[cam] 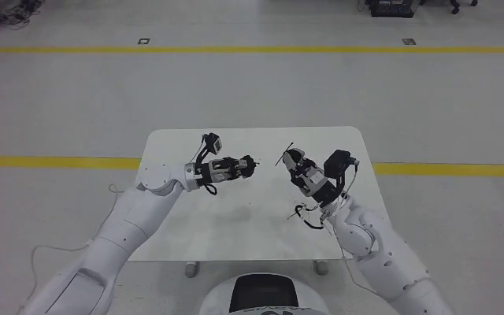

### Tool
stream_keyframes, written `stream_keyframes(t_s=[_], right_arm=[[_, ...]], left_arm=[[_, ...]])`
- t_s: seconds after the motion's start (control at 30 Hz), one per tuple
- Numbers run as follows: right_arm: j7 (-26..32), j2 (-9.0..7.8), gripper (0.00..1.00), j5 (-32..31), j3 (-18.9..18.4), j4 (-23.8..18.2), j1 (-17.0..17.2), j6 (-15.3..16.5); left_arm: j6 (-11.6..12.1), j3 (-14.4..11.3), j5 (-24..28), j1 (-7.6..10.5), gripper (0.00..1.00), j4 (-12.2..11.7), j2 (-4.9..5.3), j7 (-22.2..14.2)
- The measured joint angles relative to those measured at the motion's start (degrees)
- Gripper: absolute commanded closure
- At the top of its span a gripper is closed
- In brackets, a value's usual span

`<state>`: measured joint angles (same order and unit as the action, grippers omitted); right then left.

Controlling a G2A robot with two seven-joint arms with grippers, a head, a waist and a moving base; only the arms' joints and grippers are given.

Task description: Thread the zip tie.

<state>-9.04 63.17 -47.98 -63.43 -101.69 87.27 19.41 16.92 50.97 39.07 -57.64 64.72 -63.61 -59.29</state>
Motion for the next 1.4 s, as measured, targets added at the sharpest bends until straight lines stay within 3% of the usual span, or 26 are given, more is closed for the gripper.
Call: stream_keyframes(t_s=[0.2,0.43,0.83,1.07,1.4], right_arm=[[-5.96,0.71,1.00,0.31,1.89,1.65,-1.36,0.12],[-10.86,1.14,1.00,1.13,5.46,6.01,-4.35,0.07],[-14.04,1.26,1.00,2.72,9.20,11.07,-7.82,0.07],[-14.09,1.24,1.00,2.72,9.12,11.19,-7.88,0.07],[-15.18,2.28,1.00,2.42,10.77,12.52,-8.89,0.08]], left_arm=[[-0.53,0.59,1.72,-1.08,1.00,0.82,-0.11,3.04],[0.14,1.09,2.15,-1.47,1.00,1.21,-0.15,3.20],[1.02,1.62,2.95,-1.93,1.00,1.35,-0.33,3.01],[1.03,1.63,2.91,-1.93,1.00,1.34,-0.33,3.05],[0.62,1.94,1.02,-3.37,1.00,3.94,-0.16,4.87]])
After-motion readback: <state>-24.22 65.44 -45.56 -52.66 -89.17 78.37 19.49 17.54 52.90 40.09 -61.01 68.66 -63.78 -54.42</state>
